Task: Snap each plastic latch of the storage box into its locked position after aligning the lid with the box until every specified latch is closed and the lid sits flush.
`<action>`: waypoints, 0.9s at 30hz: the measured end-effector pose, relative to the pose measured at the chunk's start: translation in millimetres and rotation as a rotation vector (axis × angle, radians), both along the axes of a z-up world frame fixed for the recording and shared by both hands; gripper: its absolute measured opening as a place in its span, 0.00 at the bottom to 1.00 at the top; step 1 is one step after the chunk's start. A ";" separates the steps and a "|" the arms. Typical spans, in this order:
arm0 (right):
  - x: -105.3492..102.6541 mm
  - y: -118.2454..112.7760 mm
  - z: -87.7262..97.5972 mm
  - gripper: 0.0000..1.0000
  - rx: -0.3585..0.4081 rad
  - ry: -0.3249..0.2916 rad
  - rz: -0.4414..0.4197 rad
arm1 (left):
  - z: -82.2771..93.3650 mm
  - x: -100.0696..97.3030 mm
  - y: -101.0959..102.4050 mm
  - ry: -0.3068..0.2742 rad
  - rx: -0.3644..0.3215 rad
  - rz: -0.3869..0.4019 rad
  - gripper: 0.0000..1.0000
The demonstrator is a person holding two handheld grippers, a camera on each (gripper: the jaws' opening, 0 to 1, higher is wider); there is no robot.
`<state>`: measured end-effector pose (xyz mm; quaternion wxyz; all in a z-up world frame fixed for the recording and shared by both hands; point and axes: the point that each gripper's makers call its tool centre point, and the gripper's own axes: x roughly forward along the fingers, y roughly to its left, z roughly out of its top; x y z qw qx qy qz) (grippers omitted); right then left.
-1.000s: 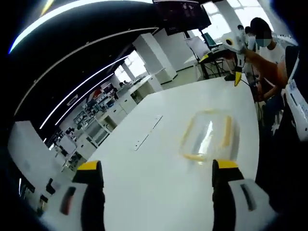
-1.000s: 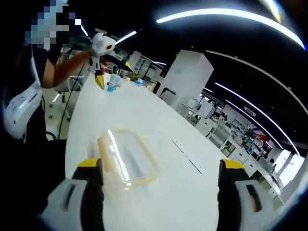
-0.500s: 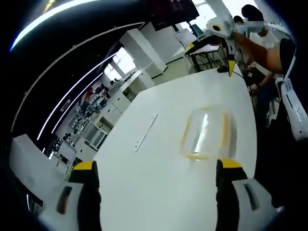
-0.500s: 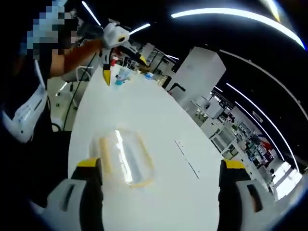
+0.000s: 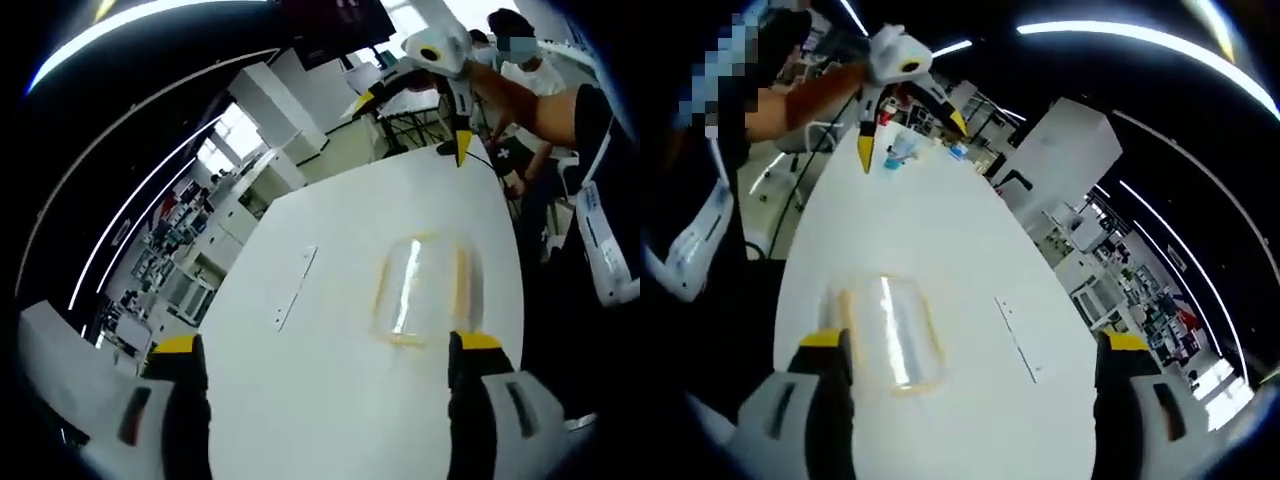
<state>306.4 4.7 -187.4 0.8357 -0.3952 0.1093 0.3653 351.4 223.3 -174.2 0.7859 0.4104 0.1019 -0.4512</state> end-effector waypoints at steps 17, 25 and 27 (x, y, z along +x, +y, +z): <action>15.3 0.1 30.2 1.00 -0.078 0.060 -0.004 | 18.8 6.8 -5.7 0.070 0.127 -0.010 0.99; 19.9 8.6 48.7 1.00 -0.085 0.103 0.020 | 25.3 5.8 -26.7 0.112 0.184 -0.052 0.98; 19.8 9.3 48.9 1.00 -0.092 0.110 0.024 | 25.5 5.5 -29.5 0.110 0.192 -0.057 0.98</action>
